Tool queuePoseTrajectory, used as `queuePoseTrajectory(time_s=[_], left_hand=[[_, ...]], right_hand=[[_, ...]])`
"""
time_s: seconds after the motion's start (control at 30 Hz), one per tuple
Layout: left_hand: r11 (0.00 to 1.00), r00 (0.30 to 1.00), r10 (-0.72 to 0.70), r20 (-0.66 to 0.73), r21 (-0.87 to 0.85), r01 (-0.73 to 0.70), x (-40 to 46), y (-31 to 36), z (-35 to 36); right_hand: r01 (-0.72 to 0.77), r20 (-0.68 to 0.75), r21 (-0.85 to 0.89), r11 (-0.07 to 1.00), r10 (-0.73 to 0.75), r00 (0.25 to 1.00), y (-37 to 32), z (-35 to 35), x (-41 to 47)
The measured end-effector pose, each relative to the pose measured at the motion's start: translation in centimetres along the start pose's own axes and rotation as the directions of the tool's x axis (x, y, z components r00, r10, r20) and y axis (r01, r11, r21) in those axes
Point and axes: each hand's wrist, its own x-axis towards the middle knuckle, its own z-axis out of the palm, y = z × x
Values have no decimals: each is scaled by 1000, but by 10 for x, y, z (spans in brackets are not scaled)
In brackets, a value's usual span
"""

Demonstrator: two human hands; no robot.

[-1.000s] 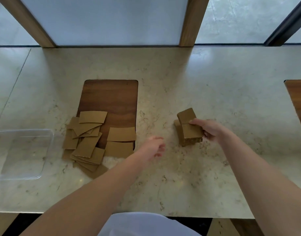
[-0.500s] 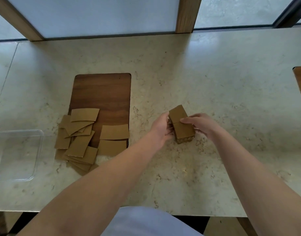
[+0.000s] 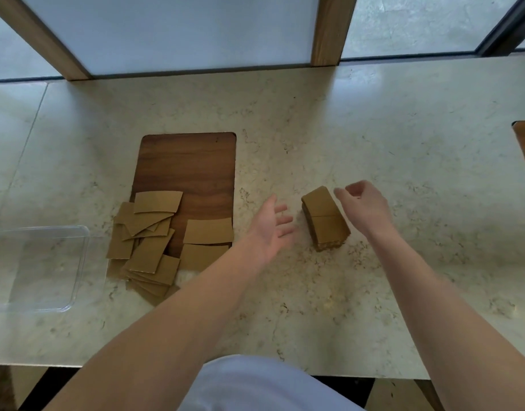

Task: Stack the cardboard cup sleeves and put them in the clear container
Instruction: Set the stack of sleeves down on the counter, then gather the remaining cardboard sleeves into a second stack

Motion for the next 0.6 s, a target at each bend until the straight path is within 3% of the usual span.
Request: queuePoseTrajectory(time_s=[0.1, 0.2, 0.33, 0.5, 0.6], left_hand=[[998, 995, 50, -81, -37, -53, -19, -10, -47], [994, 986, 8, -166, -109, -26, -50, -40, -113], [946, 958, -37, -285, -319, -59, -79, -73, -195], [920, 960, -18, -279, -380, -94, -99, -80, -267], [927, 966, -46, -254, -371, -53, -100, -80, -291]], right_hand=[[191, -24, 68, 979, -189, 982, -29, 12, -33], [222, 187, 51, 974, -228, 955, -44, 62, -74], [318, 406, -156, 935, -233, 884, -57, 149, -94], [520, 494, -396, 757, -302, 816, -81, 231, -78], [531, 470, -525, 665, -294, 832, -91, 258, -64]])
